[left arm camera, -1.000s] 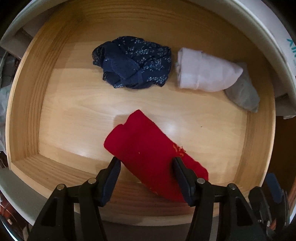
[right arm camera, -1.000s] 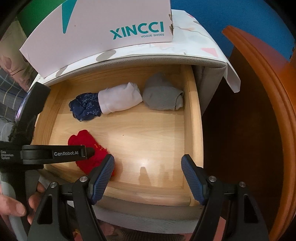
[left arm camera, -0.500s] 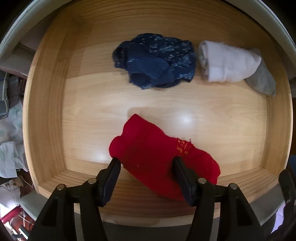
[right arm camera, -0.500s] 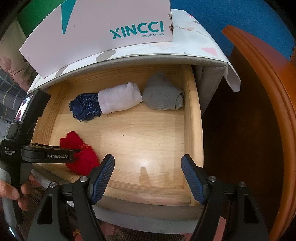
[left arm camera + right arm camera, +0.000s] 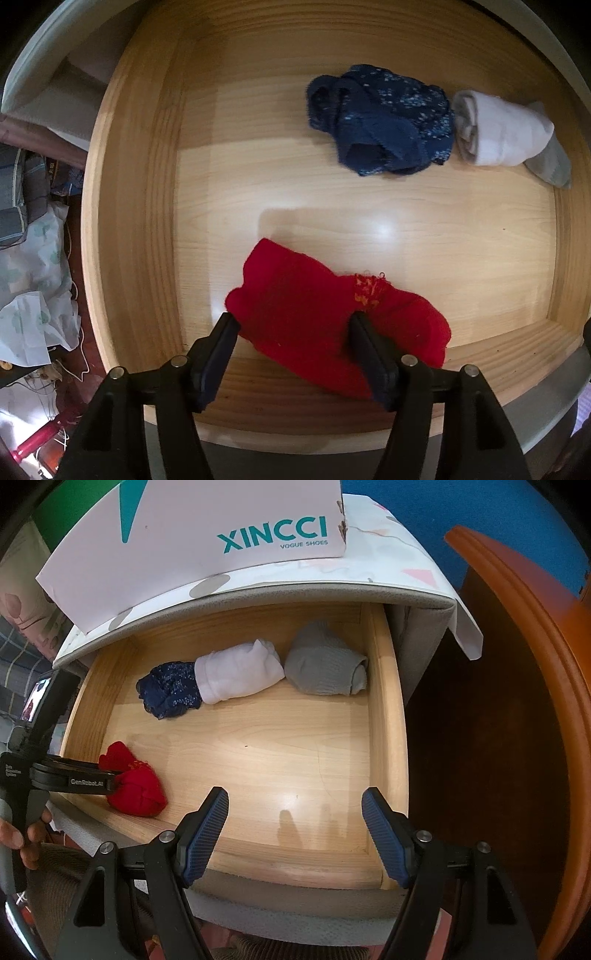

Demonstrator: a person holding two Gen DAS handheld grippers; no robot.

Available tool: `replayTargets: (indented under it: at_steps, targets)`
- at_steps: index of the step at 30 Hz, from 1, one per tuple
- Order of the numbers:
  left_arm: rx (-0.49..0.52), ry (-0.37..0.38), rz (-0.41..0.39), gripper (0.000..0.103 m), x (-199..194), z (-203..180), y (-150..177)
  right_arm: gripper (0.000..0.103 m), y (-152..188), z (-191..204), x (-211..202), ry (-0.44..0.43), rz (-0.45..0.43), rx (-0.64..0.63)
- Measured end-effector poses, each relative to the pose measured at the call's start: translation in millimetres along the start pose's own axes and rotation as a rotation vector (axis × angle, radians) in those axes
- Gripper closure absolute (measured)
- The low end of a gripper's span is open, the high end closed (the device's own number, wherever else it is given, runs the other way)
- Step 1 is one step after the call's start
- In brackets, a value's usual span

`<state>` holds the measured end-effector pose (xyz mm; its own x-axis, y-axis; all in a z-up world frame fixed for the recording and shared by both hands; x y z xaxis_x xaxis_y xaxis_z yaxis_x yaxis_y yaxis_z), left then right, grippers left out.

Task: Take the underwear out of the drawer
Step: 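Lower the left gripper onto the red sock and grasp it, then hold the red sock with the left gripper while the right gripper moves toward the grey sock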

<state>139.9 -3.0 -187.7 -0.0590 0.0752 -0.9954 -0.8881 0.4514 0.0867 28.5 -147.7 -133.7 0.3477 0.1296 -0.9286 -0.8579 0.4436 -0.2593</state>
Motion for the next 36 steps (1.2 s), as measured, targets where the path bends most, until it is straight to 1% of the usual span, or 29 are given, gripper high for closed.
replayTargets:
  at_steps: [2,6,7,8,13,18,20,21,26,27,29,30,33,36]
  targets:
    - [0.006,-0.013,-0.005,0.033,1.1,3.9,-0.2,0.031,0.0,0.8,0.4,0.005,0.002,-0.004]
    - [-0.024,0.012,-0.009,0.033,3.0,17.9,-0.5,0.031,-0.3,1.6,2.2,0.012,0.009,-0.008]
    - [-0.043,0.032,-0.013,0.033,3.7,20.2,-1.1,0.031,-0.2,1.4,2.7,0.013,0.013,-0.007]
    - [-0.057,0.054,-0.019,0.033,-1.5,28.8,6.3,0.031,-0.3,1.2,2.3,0.013,0.013,-0.006]
    - [-0.145,0.157,-0.036,0.033,-7.9,46.8,7.6,0.031,0.5,3.5,3.1,0.020,0.015,-0.017]
    - [-0.179,0.228,-0.100,0.033,-31.2,53.7,5.9,0.031,-0.1,3.7,4.2,0.019,0.021,-0.018]
    - [-0.190,0.245,-0.120,0.033,-39.4,47.5,8.3,0.031,-0.3,3.7,4.9,0.017,0.023,-0.018]
    - [-0.192,0.248,-0.122,0.033,-43.2,37.9,11.6,0.031,0.1,3.4,4.2,0.017,0.023,-0.018]
    - [-0.171,0.311,-0.082,0.033,-39.5,-3.9,15.9,0.031,0.0,4.6,5.2,0.016,0.025,-0.022]
    - [-0.159,0.301,-0.076,0.033,-37.4,-9.6,15.4,0.031,0.1,4.5,4.8,0.017,0.024,-0.023]
    - [-0.122,0.245,-0.051,0.033,-30.5,-19.3,13.3,0.031,0.1,3.4,4.4,0.016,0.023,-0.021]
    - [-0.113,0.230,-0.037,0.033,-25.5,-25.2,13.4,0.031,0.3,3.0,4.5,0.014,0.025,-0.018]
    - [-0.116,0.225,-0.024,0.032,-18.7,-23.6,15.9,0.031,0.4,2.0,5.5,0.006,0.030,-0.012]
    - [-0.118,0.197,-0.013,0.031,-13.7,-17.8,18.6,0.031,0.7,2.4,6.9,0.002,0.037,-0.014]
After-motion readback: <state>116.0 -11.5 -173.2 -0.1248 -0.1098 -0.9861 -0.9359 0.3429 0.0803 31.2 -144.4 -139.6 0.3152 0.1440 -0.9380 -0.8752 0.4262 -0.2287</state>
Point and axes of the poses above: each gripper's, at about its wrist camera, not at the fingertips, and x roughly the way its jaws point, z to its left, y to its underside, the point moved 6 cm from there along x, roughly the way its jaws point, and after that the axes turned 13 degrees about x, right-handed, at the moved point
